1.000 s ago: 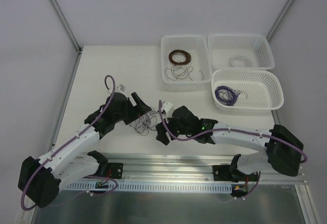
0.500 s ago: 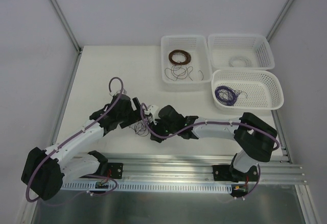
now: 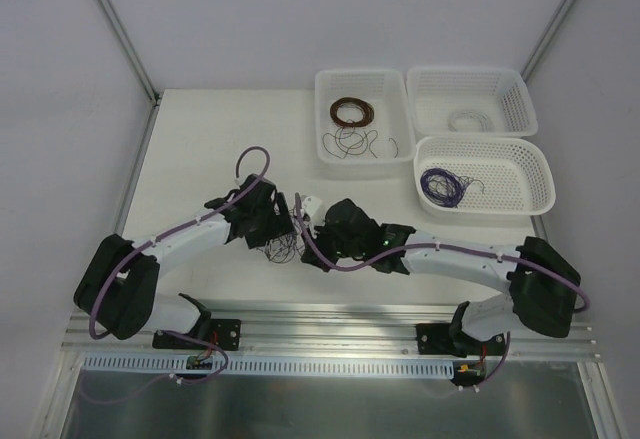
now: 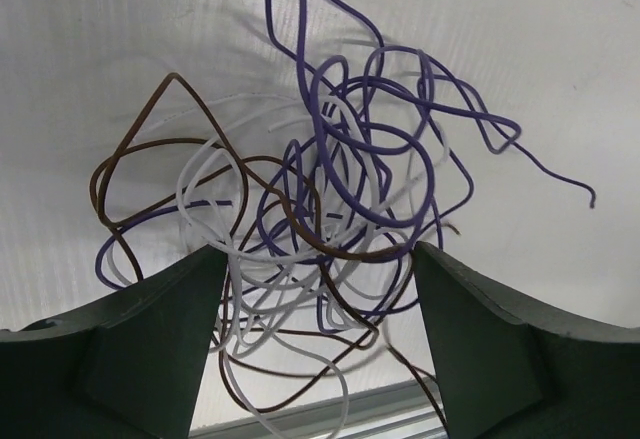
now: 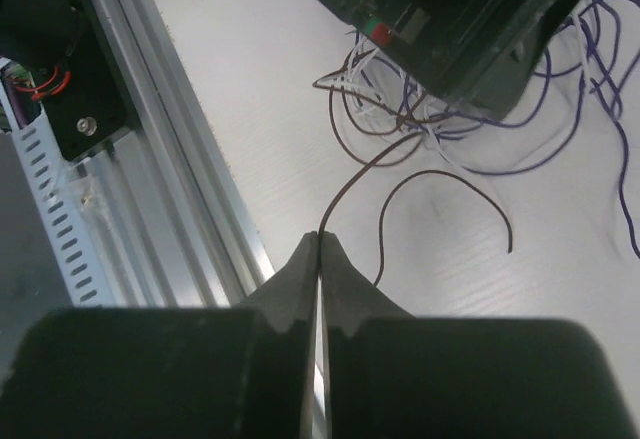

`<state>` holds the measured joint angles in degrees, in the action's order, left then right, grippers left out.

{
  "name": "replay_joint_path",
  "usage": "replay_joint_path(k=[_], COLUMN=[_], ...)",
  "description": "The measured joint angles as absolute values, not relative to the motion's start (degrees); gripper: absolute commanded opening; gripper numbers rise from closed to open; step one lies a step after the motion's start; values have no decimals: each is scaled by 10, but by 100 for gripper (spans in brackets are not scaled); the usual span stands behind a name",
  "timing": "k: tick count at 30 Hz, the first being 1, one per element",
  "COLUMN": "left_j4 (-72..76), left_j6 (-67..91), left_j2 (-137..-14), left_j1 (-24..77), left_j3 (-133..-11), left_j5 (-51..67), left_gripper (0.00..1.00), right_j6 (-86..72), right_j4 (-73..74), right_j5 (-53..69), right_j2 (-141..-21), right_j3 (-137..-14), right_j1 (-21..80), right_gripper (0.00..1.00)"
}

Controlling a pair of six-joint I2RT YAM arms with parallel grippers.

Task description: Untangle the cables

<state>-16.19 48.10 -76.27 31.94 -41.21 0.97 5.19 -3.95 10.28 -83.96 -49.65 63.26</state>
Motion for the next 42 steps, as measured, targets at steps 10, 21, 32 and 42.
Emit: replay_joint_path(k=[10,21,32,42], left_j4=[-153,-152,-157,-198], left_j6=[479,471,462,406], left_j2=[-814,-823,-800,-637], left_j1=[319,317,310,279], left_j3=[-413,-413,-413,-453], left_j5=[-20,-39,-42,-29], left_gripper=[66,66,84,99], right_j6=[75,102,132,203], right_j4=[169,402,473,414], right_j5=[36,-136,-247,-291], right_j2=[-610,-394,-363,-491], right_j3=[-556,-794,-855,-856], right_j1=[636,636,636,588], right_gripper=[1,1,1,1])
